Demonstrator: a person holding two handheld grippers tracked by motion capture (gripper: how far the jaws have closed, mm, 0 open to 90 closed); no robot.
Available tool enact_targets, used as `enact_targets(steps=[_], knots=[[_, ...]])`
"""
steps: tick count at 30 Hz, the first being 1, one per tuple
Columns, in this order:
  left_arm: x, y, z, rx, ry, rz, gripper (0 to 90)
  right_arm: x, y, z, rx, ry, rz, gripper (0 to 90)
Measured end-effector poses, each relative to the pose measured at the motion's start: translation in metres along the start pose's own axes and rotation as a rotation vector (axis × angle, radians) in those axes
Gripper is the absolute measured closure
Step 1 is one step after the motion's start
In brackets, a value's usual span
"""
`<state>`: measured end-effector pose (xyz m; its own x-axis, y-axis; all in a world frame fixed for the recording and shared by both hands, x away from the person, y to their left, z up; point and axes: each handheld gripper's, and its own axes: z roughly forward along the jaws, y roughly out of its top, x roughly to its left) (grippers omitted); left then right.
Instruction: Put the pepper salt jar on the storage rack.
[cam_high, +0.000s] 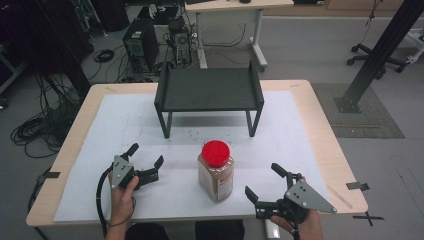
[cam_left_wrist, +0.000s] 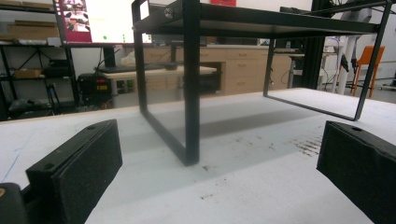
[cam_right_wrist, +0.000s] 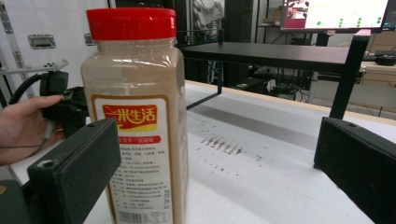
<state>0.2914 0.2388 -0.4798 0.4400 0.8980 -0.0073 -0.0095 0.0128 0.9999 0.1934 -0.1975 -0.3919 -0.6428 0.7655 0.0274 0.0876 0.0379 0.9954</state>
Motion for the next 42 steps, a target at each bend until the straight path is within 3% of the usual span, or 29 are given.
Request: enact_targets(steps=[26,42], knots=[[0.0,0.0,0.0,-0.001,-0.001,0.001,0.2,0.032,0.011,0.008,0.034,0.056,-0.015,1.1],[0.0,0.0,0.0,-0.001,-0.003,0.002,0.2,0.044,0.013,0.02,0.049,0.038,-0.003,1.5]])
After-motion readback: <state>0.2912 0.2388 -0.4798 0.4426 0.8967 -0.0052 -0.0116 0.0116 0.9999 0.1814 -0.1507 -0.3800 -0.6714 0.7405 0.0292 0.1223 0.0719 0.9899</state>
